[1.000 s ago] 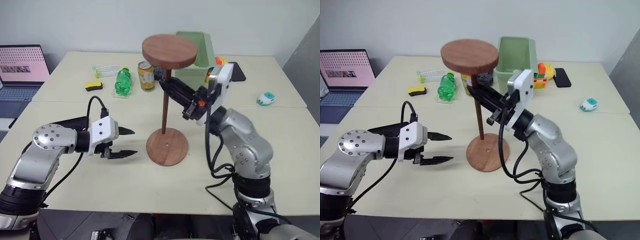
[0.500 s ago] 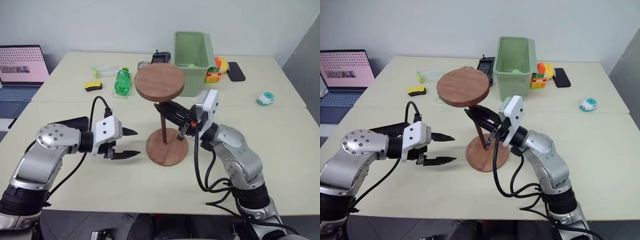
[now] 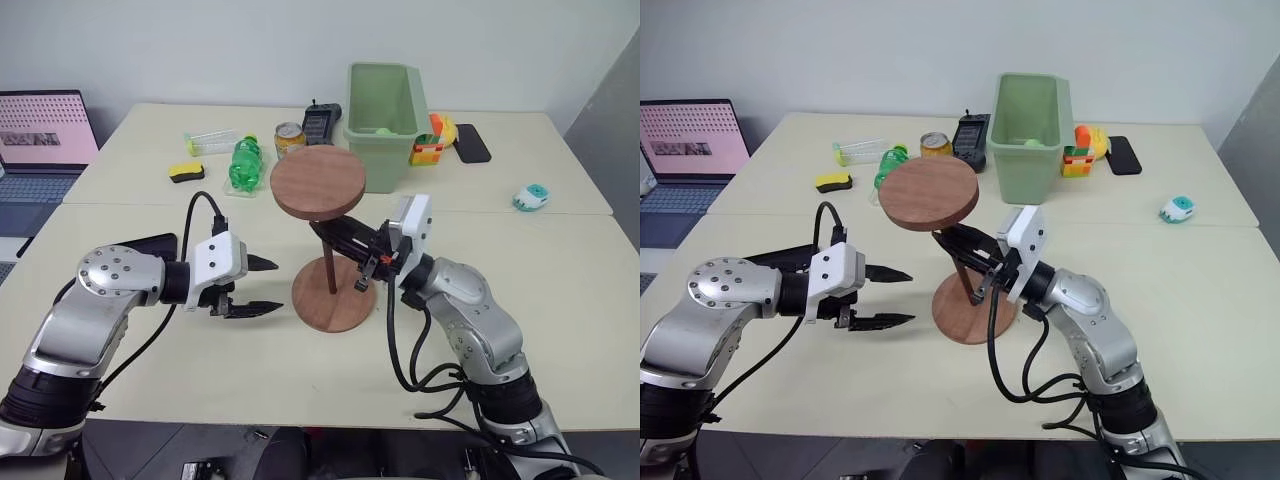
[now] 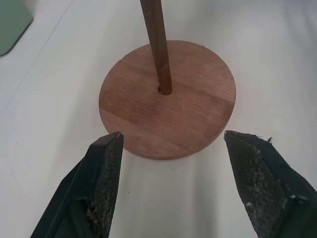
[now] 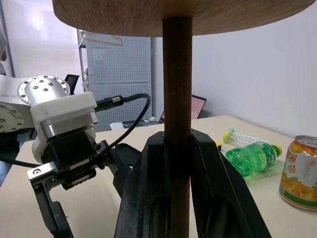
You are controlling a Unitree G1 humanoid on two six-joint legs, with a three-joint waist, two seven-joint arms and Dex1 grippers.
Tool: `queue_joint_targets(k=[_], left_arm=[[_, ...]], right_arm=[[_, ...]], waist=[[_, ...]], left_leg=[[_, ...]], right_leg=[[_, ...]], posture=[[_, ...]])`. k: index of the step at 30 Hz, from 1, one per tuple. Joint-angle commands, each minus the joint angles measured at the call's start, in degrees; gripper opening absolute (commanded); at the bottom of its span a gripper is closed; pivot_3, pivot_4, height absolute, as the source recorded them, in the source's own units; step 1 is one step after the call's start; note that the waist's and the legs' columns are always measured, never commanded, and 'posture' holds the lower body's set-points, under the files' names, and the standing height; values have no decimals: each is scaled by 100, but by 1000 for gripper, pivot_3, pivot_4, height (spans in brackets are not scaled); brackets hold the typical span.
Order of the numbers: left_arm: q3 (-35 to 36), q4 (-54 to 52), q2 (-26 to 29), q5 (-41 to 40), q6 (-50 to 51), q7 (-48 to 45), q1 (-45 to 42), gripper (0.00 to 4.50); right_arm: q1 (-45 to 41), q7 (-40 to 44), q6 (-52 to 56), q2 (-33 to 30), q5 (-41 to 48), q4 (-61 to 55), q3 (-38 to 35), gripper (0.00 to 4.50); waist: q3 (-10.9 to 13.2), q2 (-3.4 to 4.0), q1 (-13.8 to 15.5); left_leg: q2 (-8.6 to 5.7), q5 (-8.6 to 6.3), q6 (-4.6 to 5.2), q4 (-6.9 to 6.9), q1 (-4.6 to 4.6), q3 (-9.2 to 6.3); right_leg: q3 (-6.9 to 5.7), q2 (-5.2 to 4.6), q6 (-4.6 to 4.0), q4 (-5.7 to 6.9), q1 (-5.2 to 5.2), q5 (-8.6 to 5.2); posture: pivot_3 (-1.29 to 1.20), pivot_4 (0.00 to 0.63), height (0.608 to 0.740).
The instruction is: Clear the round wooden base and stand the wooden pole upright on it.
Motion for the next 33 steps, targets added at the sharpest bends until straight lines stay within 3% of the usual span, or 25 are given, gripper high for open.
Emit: queue_joint_targets(k=[1,33], left_arm=[[91,-123,54,-77,-92,-29,-21,3377],[62,-51,42,-52,-226,-59,31,3377]], right_arm=[[54,40,-142,-40,-66,-32,46,200],[222,-20,-240,-33,-389,412,355,200]], waist=[[0,0,1],[-2,-2,6]], left_leg=[[0,0,0,0,0,-1],[1,0,0,0,10,0]], right_leg=[[-1,0,0,0,0,0],[0,0,0,1,7,0]], posture=[[0,150,740],[0,150,740]])
